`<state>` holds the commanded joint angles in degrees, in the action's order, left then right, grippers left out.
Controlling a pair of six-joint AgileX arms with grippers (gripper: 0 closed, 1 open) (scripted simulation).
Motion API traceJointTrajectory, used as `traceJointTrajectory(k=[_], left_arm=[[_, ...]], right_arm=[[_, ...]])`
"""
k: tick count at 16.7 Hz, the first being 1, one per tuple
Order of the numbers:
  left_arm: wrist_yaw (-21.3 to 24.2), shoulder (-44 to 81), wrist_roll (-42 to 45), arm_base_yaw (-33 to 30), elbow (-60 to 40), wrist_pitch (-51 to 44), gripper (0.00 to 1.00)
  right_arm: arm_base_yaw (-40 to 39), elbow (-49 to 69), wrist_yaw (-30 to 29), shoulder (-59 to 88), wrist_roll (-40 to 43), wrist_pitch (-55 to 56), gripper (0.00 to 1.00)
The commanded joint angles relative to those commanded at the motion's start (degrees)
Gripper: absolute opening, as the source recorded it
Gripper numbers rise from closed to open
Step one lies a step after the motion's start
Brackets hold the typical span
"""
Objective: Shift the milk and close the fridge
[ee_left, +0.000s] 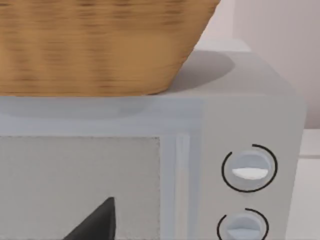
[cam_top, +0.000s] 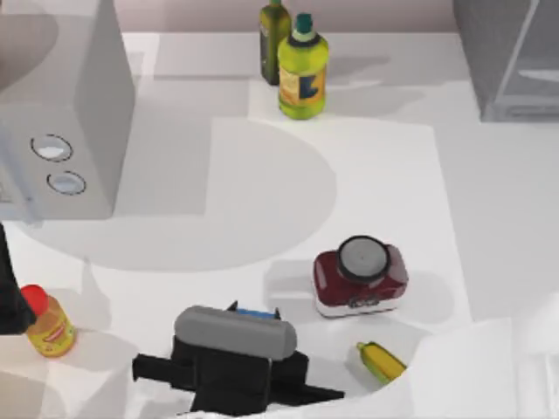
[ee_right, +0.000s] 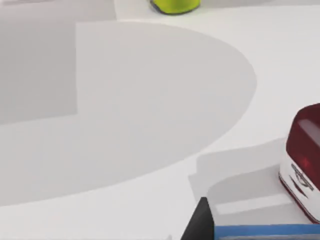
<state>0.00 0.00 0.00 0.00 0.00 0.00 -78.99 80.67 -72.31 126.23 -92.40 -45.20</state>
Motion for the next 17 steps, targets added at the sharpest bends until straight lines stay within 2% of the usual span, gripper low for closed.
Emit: traceJointTrajectory(k=[3,7,12,17], left_arm=[[0.0,0.0,0.0,0.0,0.0,0.0,1.00],[0.0,0.0,0.0,0.0,0.0,0.0,1.00],[0.0,0.0,0.0,0.0,0.0,0.0,1.00],[0.0,0.0,0.0,0.0,0.0,0.0,1.00]], right_arm=[[3.4,-1.6,2.9,-4.6,5.2,7.1,0.00],[12.2,-7.1,10.1,-13.1,18.3,23.5,0.00],[28.7,-20.8,22.7,-22.0,42.5,48.5,0.00],[47.7,-38.1,38.5,-27.4,67.6,72.5,0.00]])
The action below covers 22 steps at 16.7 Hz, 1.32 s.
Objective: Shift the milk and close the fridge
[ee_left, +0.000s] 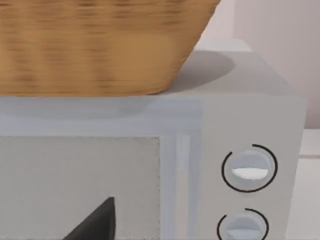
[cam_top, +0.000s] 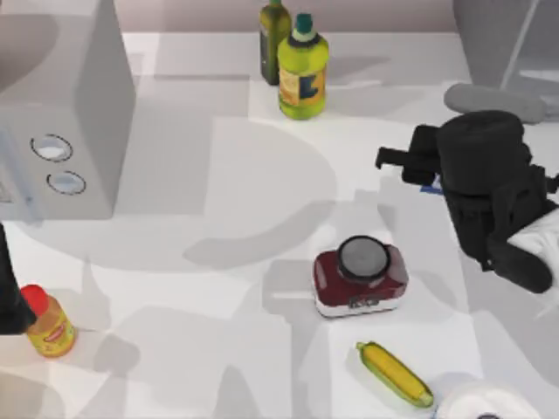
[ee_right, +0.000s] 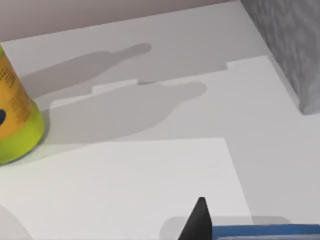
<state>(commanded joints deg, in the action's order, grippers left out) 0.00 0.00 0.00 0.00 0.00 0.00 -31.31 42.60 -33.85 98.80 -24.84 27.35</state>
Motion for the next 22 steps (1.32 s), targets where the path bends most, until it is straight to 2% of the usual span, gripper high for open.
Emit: traceJointTrajectory(k=[5,10,12,18,22], left_arm=[[0.0,0.0,0.0,0.0,0.0,0.0,1.00],[0.0,0.0,0.0,0.0,0.0,0.0,1.00],[0.0,0.0,0.0,0.0,0.0,0.0,1.00],[0.0,0.0,0.0,0.0,0.0,0.0,1.00],[0.0,0.0,0.0,0.0,0.0,0.0,1.00]], right_arm=[[17.2,-13.2,16.5,-5.5,16.9,20.7,0.00],[28.5,-19.4,29.2,-11.2,23.3,34.1,0.00],[30.3,-20.1,31.3,-12.4,23.9,36.2,0.00],[30.3,-19.9,31.5,-12.3,23.8,36.3,0.00],[31.6,-13.5,32.7,-7.5,24.3,33.2,0.00]])
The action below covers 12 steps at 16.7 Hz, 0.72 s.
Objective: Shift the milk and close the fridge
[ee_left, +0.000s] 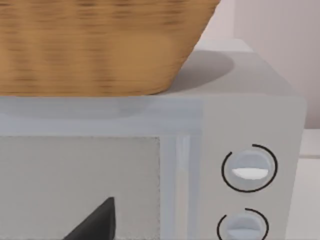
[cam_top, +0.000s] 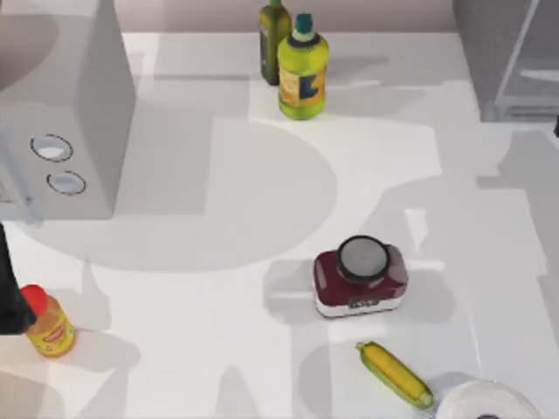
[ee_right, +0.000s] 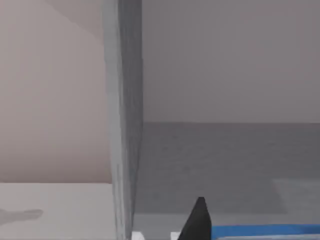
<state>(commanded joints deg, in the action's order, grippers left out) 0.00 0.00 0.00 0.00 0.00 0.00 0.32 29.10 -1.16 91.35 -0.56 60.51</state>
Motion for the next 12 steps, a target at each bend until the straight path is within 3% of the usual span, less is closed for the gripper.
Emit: traceJointTrajectory(k=[8,12], left_arm=[[0.0,0.0,0.0,0.0,0.0,0.0,1.00],[0.0,0.0,0.0,0.0,0.0,0.0,1.00]], right_arm=[[7.2,34.8,4.5,22.8,1.7,-19.0,0.00],[9.5,45.6,7.0,31.3,2.1,-28.0,0.00]])
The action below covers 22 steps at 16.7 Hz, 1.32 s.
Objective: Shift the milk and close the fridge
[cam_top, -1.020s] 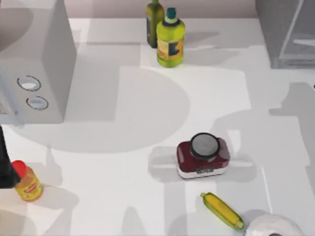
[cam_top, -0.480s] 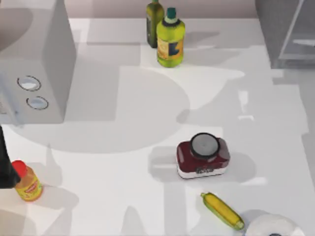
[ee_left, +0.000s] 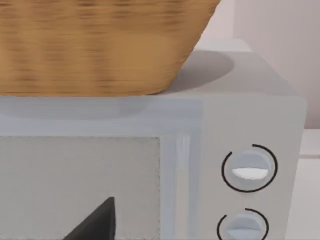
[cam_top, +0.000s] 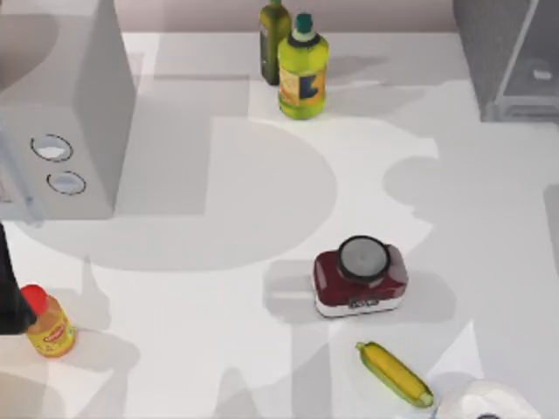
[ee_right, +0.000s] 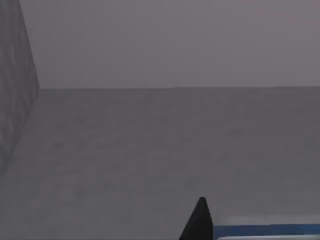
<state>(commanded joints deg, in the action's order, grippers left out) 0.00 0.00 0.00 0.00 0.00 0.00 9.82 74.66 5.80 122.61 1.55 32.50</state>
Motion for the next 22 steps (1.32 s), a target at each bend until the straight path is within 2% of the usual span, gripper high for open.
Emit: traceJointTrajectory(k=[12,22], left_arm=[[0.0,0.0,0.0,0.0,0.0,0.0,1.00],[0.0,0.0,0.0,0.0,0.0,0.0,1.00]], right_arm=[[0.5,2.2,0.6,1.9,0.1,-2.0,0.00],[0.5,2.2,0.6,1.9,0.1,-2.0,0.75]])
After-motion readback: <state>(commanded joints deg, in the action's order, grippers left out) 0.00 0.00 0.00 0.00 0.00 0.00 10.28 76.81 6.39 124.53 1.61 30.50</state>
